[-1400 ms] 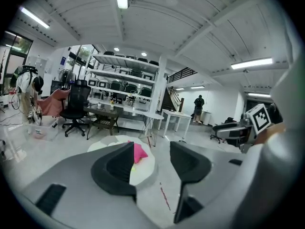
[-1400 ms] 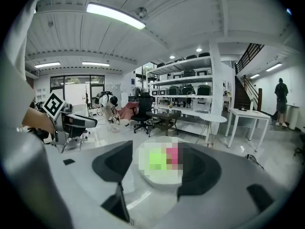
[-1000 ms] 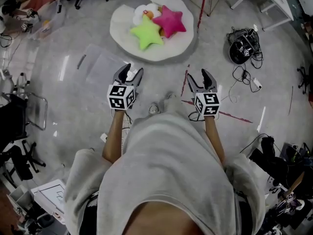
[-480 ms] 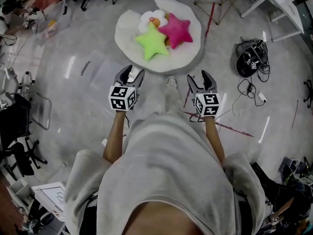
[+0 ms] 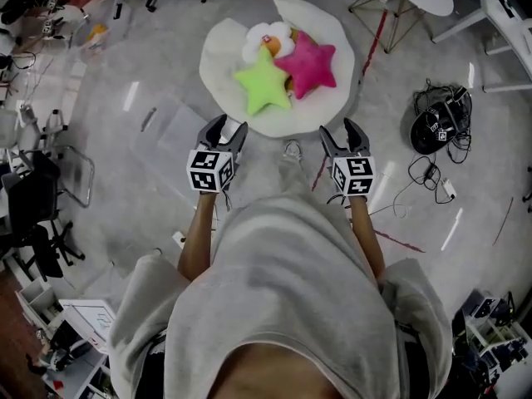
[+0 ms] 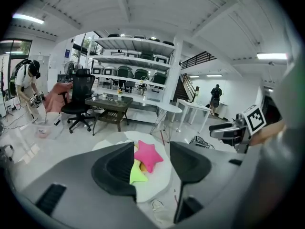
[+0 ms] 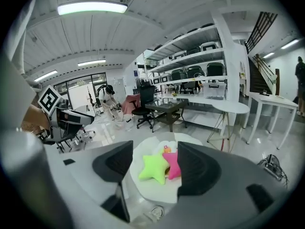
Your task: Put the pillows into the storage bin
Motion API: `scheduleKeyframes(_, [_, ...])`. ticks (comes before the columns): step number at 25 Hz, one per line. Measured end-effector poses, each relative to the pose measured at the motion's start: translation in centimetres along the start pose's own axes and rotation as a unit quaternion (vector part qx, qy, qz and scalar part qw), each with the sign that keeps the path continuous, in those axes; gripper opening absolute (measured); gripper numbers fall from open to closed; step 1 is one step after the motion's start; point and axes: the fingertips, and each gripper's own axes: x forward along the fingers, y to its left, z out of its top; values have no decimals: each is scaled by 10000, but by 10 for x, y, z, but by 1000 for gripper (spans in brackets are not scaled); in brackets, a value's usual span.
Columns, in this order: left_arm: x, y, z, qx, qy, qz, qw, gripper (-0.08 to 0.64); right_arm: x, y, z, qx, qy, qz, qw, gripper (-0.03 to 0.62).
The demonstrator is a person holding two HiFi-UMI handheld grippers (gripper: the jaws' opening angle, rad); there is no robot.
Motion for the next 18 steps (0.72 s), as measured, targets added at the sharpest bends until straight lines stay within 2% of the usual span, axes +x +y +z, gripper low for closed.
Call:
scheduleKeyframes(5, [44, 7, 3, -185, 255, 234, 9992, 233, 48, -37, 2, 41, 262, 265, 9993, 281])
scheduleKeyframes(10, [70, 14, -14, -468, 536, 572, 9958, 235, 91, -59, -7, 84, 523, 606, 9968, 308])
scheduleKeyframes(18, [104, 29, -39, -584, 792, 663, 9929, 234, 149, -72, -34, 208, 781, 839, 9932, 368])
